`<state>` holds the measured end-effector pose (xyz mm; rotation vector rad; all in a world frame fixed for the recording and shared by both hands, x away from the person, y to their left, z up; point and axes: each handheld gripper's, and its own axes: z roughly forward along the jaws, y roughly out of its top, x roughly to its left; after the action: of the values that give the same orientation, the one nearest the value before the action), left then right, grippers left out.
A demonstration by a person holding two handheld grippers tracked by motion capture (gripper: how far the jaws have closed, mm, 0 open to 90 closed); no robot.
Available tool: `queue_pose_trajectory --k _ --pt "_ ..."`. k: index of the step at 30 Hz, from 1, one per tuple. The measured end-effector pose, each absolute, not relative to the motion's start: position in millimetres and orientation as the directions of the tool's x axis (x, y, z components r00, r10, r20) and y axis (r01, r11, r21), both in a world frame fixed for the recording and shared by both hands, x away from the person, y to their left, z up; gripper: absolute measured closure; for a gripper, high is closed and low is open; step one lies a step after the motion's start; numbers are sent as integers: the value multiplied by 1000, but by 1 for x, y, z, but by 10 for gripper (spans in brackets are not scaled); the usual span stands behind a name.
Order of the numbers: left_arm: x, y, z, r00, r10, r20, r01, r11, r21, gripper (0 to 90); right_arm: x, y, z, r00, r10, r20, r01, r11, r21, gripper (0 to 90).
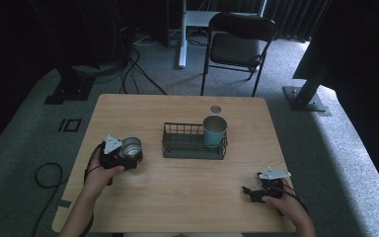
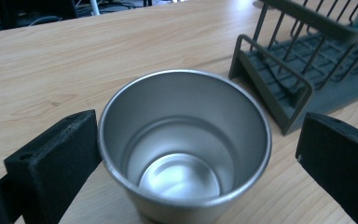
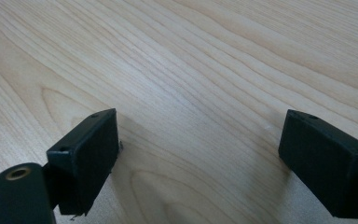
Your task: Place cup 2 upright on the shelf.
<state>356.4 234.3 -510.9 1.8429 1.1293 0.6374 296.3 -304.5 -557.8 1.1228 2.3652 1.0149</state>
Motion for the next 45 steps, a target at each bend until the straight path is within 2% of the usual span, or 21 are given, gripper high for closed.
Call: queue_pose_trajectory --k 17,22,28,33,45 --pt "368 225 -520 420 908 7 449 -215 867 7 296 -305 -558 -634 773 5 537 435 723 117" --pt "368 224 -519 412 911 9 439 -207 874 71 296 -305 -558 -634 773 5 537 435 723 117" --pt "368 222 -521 407 912 42 431 -232 872 76 296 -305 -558 -634 773 6 537 435 723 117" --pt "368 222 -521 400 915 48 425 -232 875 132 296 -305 -558 -634 773 6 537 435 723 117" --pt "365 225 -512 408 912 37 419 -223 880 141 296 -305 -558 -634 773 5 537 435 723 117"
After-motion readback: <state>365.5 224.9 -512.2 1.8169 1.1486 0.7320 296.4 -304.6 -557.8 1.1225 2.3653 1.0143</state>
